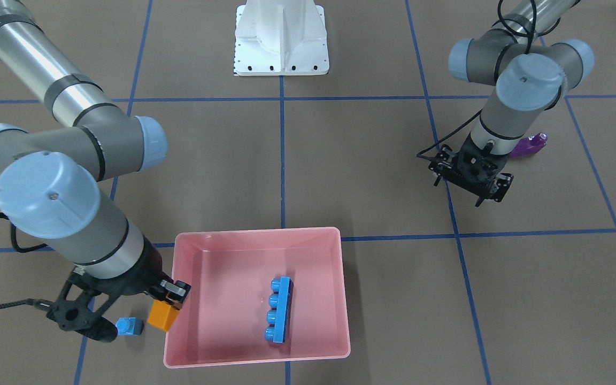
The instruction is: Put all blocks into box
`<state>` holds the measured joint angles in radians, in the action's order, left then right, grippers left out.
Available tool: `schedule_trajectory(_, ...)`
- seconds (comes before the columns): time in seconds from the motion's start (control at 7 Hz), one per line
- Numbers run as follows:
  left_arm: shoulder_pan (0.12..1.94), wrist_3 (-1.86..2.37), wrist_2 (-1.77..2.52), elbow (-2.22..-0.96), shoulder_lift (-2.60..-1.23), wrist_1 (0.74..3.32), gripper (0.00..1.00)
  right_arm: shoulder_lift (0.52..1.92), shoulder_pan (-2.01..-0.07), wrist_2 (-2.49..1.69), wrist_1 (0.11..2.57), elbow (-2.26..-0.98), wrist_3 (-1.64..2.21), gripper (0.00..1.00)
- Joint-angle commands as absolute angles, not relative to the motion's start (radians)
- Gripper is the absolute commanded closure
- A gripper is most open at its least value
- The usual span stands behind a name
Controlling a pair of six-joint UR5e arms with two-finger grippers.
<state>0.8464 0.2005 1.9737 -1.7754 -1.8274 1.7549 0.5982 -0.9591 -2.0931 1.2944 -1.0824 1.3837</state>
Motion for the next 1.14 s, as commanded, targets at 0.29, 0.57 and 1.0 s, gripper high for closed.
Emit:
schedule_trajectory(0.29,0.822,-0.191,1.873,-1.868,-1.391,1.984,0.0,0.5,-0.844,-1.921,1.155,-0.959,1.623,0.01)
schedule_trajectory(0.57,0.781,-0.233,1.884,-1.861,-1.351,2.006,0.0,0.499,-0.842,-1.922,1.155,-0.966,1.621,0.0)
schedule_trajectory(1.0,0.721,-0.229,1.881,-1.824,-1.362,2.006,0.0,0.503,-0.886,-1.957,1.157,-0.991,1.588,0.0)
